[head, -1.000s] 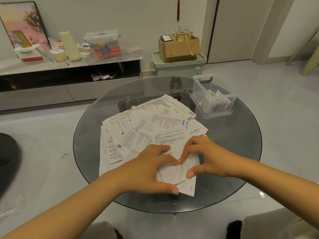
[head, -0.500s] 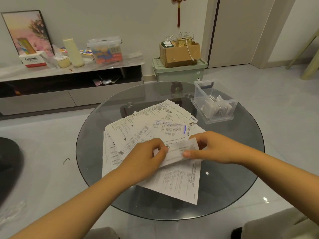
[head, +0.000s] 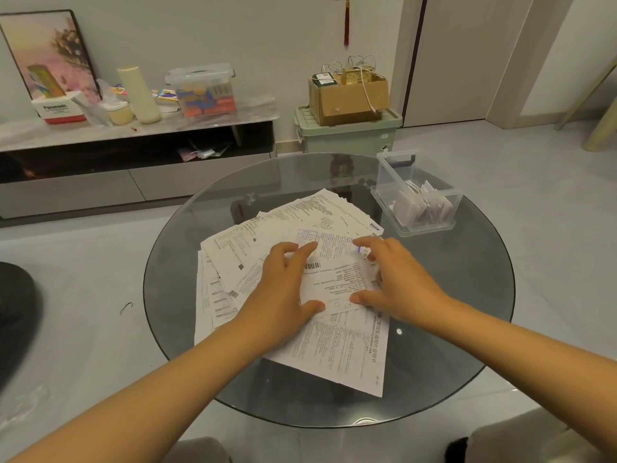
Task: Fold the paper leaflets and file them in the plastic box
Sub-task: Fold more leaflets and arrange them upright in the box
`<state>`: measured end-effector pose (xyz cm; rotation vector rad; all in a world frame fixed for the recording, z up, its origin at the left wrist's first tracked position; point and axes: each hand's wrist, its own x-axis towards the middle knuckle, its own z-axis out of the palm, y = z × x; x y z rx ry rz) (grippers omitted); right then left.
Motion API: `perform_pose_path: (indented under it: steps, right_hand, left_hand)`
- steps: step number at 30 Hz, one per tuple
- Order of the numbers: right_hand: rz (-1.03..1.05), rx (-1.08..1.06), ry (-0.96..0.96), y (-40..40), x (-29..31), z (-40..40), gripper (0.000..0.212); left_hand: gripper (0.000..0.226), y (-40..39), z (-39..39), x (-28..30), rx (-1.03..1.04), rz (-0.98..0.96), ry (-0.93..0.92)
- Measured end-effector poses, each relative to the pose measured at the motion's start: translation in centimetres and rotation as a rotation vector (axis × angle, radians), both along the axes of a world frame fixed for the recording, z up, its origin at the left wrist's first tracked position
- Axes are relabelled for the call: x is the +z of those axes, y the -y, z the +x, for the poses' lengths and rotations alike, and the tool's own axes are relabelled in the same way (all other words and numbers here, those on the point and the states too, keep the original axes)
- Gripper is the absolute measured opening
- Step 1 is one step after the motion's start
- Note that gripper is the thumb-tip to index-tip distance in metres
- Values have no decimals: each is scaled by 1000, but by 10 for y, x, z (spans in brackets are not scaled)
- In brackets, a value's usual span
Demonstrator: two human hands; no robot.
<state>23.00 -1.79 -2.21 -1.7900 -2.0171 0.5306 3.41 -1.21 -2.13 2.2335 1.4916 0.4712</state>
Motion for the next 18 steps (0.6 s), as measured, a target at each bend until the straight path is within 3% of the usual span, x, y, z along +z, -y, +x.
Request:
perform_pose_path:
  steps: [5, 10, 14, 18]
  right_hand:
    - [85, 277, 197, -1, 5, 3, 42]
    - [5, 377, 259, 0, 7, 5, 47]
    - [43, 384, 288, 0, 9, 5, 42]
    - [20, 278, 149, -5, 10, 4, 22]
  left_hand:
    - [46, -2, -1, 5, -146, 157, -191]
    - [55, -3, -1, 0, -255, 113, -290]
    - [42, -5, -1, 4, -259, 120, -244]
    - [23, -11, 0, 8, -154, 64, -63]
